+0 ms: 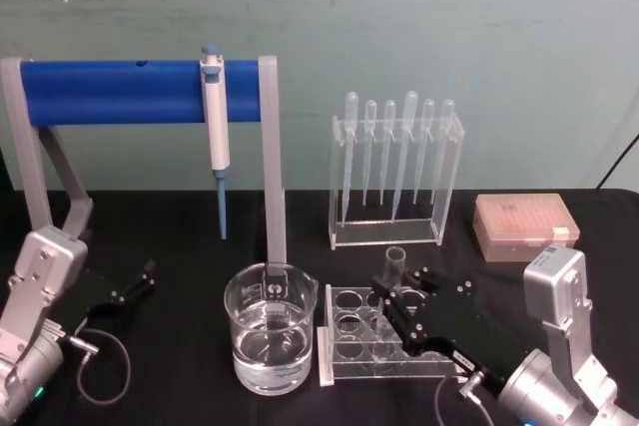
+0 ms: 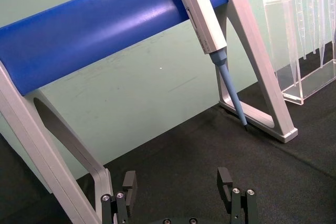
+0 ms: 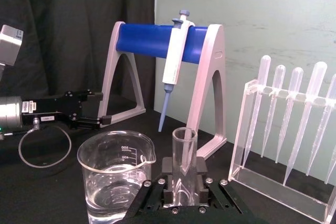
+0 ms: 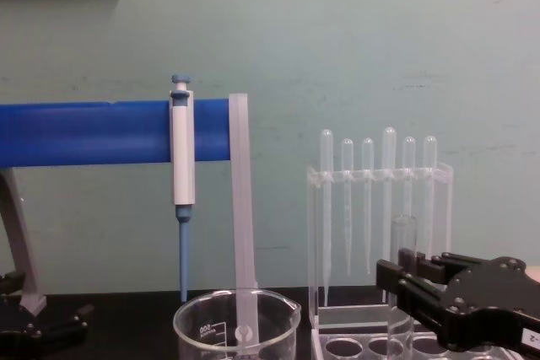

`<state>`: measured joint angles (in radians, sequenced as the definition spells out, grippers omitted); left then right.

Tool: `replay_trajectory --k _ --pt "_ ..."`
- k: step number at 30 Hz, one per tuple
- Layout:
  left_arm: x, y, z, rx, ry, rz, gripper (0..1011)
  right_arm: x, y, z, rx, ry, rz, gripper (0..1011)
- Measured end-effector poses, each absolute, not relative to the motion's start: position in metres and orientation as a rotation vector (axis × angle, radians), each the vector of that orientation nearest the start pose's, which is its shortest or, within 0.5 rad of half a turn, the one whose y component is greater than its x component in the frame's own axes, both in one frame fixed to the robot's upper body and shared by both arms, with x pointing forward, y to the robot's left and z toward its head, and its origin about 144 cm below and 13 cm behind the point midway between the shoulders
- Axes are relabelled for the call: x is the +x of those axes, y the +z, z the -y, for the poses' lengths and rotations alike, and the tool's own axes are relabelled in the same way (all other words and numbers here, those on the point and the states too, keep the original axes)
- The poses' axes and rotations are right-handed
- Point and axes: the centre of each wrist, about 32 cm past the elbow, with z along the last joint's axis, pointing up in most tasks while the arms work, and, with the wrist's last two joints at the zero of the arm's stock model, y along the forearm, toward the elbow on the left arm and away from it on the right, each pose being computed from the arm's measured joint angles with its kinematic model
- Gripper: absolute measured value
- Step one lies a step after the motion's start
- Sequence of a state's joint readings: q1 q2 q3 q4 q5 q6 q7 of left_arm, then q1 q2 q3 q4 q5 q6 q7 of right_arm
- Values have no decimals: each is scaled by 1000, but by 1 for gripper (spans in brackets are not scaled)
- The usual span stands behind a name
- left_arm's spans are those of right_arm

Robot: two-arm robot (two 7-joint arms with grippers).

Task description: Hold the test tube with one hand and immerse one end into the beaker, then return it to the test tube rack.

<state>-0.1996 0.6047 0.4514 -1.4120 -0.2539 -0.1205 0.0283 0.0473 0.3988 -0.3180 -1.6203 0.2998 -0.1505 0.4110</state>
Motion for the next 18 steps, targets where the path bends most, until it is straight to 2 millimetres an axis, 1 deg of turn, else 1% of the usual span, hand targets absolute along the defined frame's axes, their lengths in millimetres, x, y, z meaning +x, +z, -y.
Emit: replay_trajectory --k 1,2,3,4,7,8,9,10,15,17,18 --pt "489 1140 -310 304 1248 285 1000 457 1157 242 11 -837 158 280" --pt "489 1140 -310 304 1248 285 1000 457 1157 242 11 -837 158 280" --pt "489 1140 -310 304 1248 285 1000 457 1157 242 11 -835 159 314" --pt "489 1140 -310 304 1248 285 1000 458 1157 242 10 -833 160 382" --pt "489 1140 -310 304 1248 285 1000 458 1158 242 9 -831 160 440" --pt "489 1140 -310 304 1248 285 1000 457 1160 242 11 -829 163 501" --pt "489 1140 -310 304 1248 285 1000 457 1161 242 13 -828 164 512" --pt "489 1140 -310 304 1248 285 1000 456 1162 242 14 -827 166 562" --pt "489 1140 -310 304 1248 285 1000 451 1179 246 51 -829 200 704" --pt "489 1140 -310 304 1248 285 1000 448 1187 250 83 -835 217 778" --pt "489 1140 -310 304 1248 285 1000 447 1190 252 95 -838 223 794"
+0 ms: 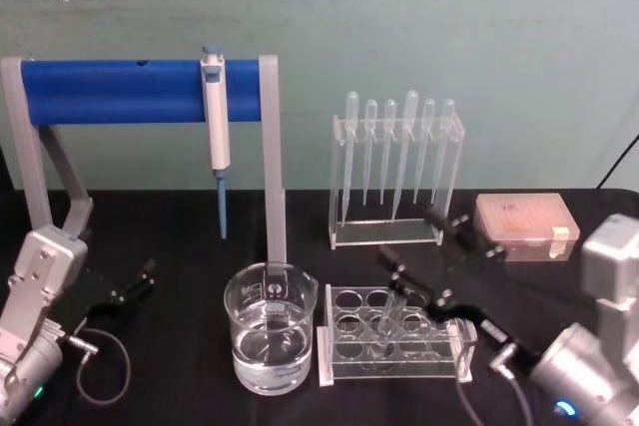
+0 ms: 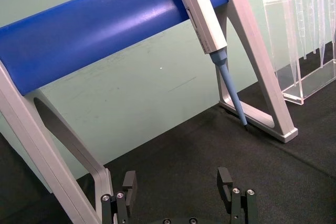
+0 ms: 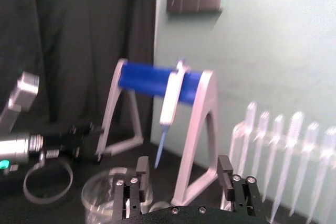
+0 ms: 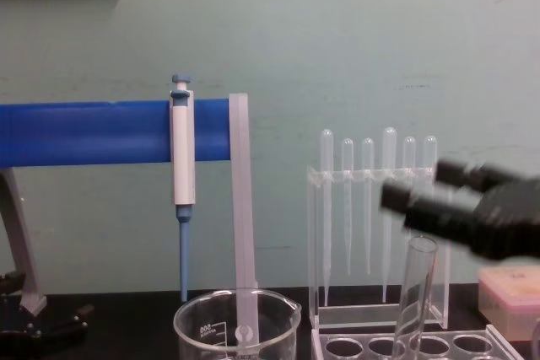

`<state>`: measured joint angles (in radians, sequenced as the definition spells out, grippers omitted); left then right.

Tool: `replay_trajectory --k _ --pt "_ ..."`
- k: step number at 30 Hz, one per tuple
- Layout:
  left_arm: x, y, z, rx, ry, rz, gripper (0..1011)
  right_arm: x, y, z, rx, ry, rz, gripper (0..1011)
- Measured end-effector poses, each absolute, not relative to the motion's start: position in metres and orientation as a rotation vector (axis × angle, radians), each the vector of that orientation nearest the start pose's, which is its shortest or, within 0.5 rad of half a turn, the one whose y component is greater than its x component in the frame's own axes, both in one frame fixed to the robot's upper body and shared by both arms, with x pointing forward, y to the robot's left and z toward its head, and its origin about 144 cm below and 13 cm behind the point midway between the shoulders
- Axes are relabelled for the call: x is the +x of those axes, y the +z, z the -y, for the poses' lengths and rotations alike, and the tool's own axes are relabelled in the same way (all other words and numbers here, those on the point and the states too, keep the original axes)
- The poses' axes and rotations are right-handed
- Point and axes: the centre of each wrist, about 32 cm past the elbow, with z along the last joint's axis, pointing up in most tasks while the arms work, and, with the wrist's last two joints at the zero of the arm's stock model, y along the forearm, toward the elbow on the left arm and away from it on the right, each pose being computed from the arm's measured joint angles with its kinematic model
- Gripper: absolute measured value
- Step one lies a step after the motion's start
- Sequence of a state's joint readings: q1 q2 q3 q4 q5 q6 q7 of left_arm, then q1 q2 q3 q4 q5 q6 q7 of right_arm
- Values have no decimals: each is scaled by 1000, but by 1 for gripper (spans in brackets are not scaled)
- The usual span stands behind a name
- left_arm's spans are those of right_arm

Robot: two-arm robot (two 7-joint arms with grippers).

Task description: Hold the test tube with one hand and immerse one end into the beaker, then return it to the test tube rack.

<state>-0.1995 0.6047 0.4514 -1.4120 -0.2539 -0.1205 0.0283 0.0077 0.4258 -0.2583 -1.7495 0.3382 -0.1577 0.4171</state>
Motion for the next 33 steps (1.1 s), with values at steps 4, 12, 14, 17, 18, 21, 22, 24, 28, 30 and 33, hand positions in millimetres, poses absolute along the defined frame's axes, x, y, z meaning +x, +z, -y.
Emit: replay_trajectory --k 4,12,14,17,18,21,22,24,28,30,33 --pt "489 1140 -310 304 1248 285 1000 441 1202 263 157 -863 249 896" --pt "489 1140 -310 304 1248 285 1000 430 1199 295 156 -1035 270 1002" --pt "489 1140 -310 305 1248 285 1000 430 1194 299 131 -1073 270 1002" --pt "489 1140 -310 304 1248 285 1000 431 1178 306 67 -1142 265 1002" --pt "489 1140 -310 304 1248 285 1000 433 1169 308 44 -1170 260 1002" --pt "489 1140 -310 305 1248 285 1000 435 1157 311 15 -1206 266 1002" --pt "489 1140 -310 304 1248 285 1000 435 1150 312 -10 -1228 289 1002" --pt "489 1140 -310 304 1248 285 1000 436 1144 312 -33 -1249 315 1002" --pt "489 1140 -310 304 1248 285 1000 438 1131 310 -131 -1293 391 1002" --pt "489 1140 -310 305 1248 285 1000 438 1127 310 -157 -1297 403 1002" --pt "489 1140 -310 305 1248 285 1000 439 1124 309 -178 -1301 404 1002"
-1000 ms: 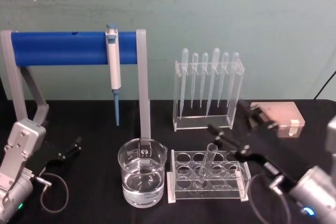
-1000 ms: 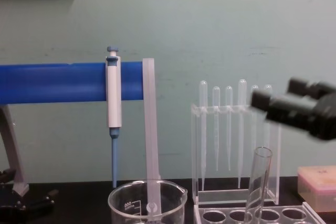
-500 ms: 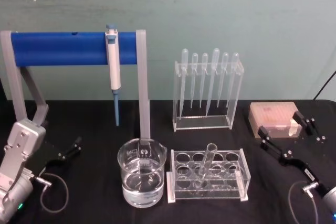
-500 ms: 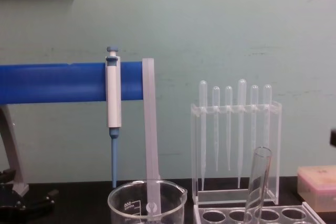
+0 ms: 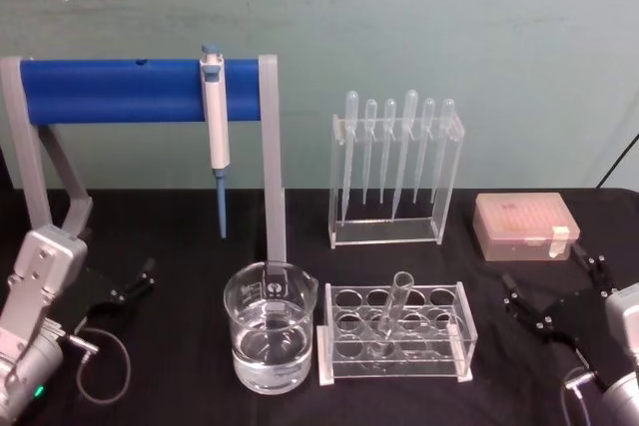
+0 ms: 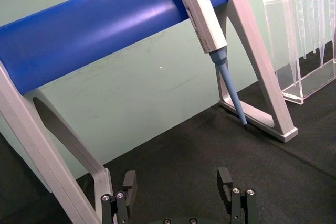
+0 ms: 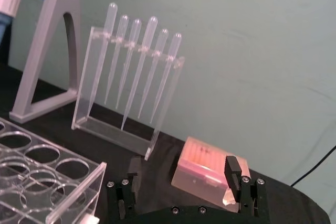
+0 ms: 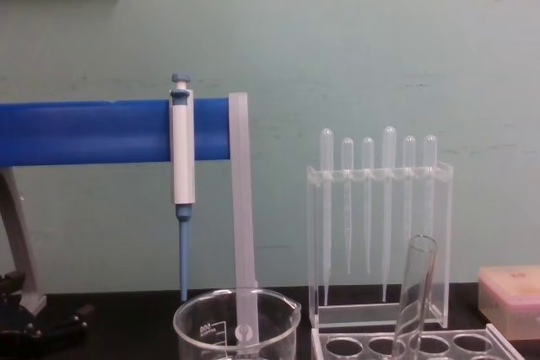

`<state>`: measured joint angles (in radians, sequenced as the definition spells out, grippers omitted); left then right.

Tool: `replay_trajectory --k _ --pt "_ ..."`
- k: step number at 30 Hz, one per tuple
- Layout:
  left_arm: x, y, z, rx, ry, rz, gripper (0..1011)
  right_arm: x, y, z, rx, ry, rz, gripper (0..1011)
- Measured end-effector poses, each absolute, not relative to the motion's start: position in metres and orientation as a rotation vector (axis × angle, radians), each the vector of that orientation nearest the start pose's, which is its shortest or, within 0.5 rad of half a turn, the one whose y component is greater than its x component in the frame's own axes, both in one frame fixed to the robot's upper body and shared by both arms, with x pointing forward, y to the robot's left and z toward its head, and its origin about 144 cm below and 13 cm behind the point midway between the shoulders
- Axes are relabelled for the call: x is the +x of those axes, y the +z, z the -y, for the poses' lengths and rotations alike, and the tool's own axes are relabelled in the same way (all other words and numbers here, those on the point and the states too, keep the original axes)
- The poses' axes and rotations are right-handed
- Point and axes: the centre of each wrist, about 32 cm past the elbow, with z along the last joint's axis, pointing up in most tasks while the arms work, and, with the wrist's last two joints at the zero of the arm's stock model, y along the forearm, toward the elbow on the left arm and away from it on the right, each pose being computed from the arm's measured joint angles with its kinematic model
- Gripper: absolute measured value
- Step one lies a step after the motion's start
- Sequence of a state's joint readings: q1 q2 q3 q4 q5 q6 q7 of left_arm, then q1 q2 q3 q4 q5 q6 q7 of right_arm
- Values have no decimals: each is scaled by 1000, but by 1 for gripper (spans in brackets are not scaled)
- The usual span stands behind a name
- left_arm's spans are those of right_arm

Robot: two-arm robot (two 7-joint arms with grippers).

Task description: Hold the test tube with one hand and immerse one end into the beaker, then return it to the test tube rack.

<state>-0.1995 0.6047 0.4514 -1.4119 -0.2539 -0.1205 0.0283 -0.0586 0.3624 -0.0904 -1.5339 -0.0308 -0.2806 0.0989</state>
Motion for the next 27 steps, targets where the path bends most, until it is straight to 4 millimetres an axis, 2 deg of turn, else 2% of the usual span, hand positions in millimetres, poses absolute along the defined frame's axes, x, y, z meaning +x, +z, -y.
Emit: replay_trajectory --k 10,27 --pt "489 1140 -310 304 1248 285 1000 440 1118 305 -259 -1320 436 1002" --pt "489 1140 -310 304 1248 285 1000 440 1118 305 -248 -1319 428 1002"
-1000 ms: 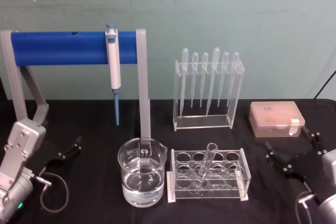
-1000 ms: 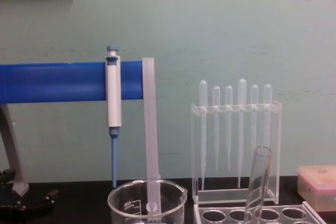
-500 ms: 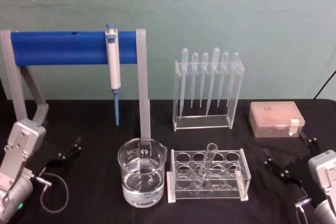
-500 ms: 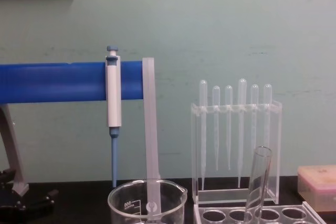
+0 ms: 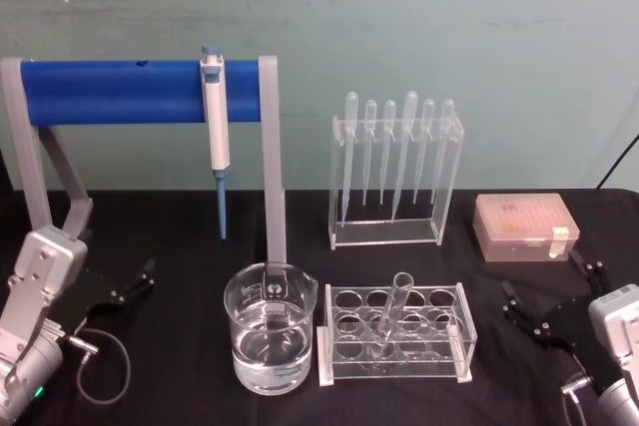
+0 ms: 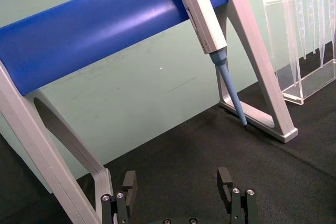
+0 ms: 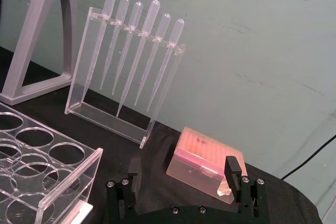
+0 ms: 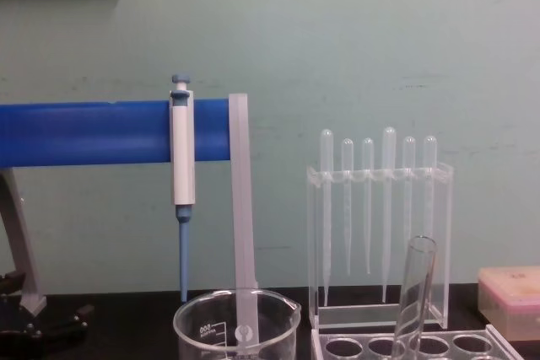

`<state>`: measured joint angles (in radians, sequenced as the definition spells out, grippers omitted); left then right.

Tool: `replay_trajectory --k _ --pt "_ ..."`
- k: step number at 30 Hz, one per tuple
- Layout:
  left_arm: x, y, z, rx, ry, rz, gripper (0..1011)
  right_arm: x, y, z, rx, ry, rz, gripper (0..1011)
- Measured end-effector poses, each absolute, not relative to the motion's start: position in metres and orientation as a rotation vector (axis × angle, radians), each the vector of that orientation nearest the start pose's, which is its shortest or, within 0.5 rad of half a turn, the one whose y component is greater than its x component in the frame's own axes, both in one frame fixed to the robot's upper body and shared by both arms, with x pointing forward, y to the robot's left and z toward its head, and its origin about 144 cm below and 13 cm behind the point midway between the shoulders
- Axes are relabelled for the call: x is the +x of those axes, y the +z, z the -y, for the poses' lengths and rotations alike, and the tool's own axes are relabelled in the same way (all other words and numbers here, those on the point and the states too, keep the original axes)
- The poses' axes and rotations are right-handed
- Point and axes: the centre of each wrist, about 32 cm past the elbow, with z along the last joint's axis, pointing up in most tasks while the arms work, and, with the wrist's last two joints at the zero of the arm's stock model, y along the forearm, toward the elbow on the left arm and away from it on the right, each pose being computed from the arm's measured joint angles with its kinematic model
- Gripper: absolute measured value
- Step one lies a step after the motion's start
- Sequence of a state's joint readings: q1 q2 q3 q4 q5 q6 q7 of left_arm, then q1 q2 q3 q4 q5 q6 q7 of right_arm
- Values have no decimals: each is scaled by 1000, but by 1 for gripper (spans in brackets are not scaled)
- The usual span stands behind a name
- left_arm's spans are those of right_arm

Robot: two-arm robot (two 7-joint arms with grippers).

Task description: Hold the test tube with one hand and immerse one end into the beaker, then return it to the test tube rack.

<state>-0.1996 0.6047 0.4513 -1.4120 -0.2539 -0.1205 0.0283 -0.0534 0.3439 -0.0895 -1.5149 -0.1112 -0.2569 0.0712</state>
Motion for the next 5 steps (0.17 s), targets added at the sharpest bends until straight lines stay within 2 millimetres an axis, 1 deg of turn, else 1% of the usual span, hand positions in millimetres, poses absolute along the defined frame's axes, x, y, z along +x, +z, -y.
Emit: replay_trajectory --k 5 --pt "489 1140 -310 304 1248 285 1000 440 1118 306 -247 -1318 428 1002"
